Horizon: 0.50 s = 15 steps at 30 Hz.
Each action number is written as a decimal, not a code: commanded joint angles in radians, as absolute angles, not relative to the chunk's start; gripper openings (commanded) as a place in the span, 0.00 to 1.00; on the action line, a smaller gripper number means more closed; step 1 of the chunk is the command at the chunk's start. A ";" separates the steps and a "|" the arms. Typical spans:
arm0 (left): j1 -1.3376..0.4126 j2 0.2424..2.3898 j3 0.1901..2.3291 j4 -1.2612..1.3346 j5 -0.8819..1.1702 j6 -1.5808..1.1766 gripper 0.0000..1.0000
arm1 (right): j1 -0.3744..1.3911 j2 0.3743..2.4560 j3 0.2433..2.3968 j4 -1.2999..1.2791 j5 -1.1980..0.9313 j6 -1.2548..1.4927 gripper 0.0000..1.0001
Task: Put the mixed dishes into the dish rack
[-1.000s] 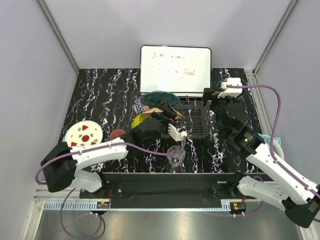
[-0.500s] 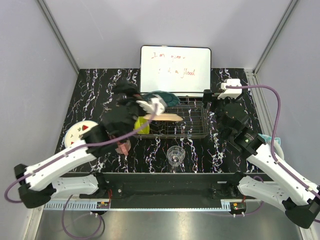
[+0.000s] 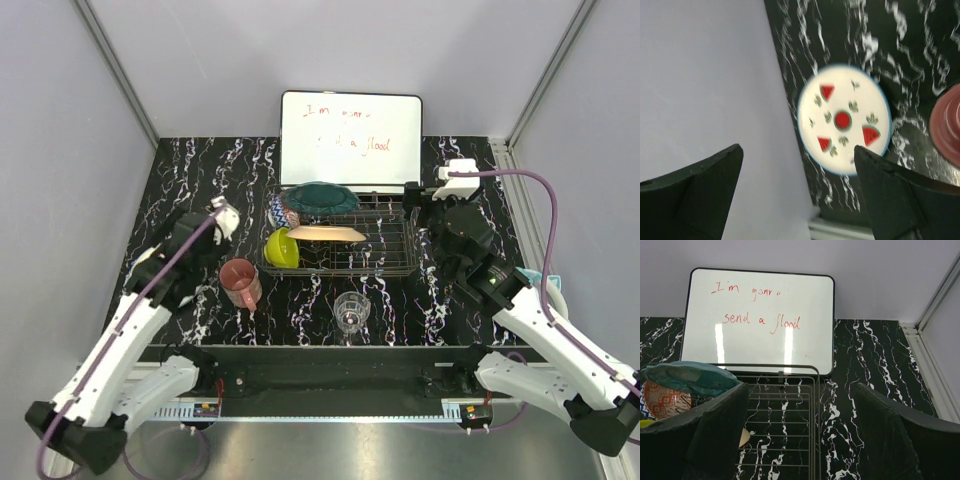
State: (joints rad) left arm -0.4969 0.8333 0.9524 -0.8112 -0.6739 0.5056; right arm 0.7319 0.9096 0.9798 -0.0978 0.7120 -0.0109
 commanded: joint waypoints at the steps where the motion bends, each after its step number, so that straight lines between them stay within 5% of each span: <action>1: -0.198 0.905 0.969 -0.934 -0.392 0.422 0.96 | 0.724 0.926 1.031 -0.126 0.686 0.026 0.92; 6: 0.177 1.099 1.048 -0.968 -0.171 0.425 0.92 | 0.726 0.946 1.040 -0.140 0.652 0.048 0.92; 15: 0.397 1.102 0.916 -0.891 -0.040 0.453 0.94 | 0.726 0.934 1.023 -0.164 0.624 0.057 0.92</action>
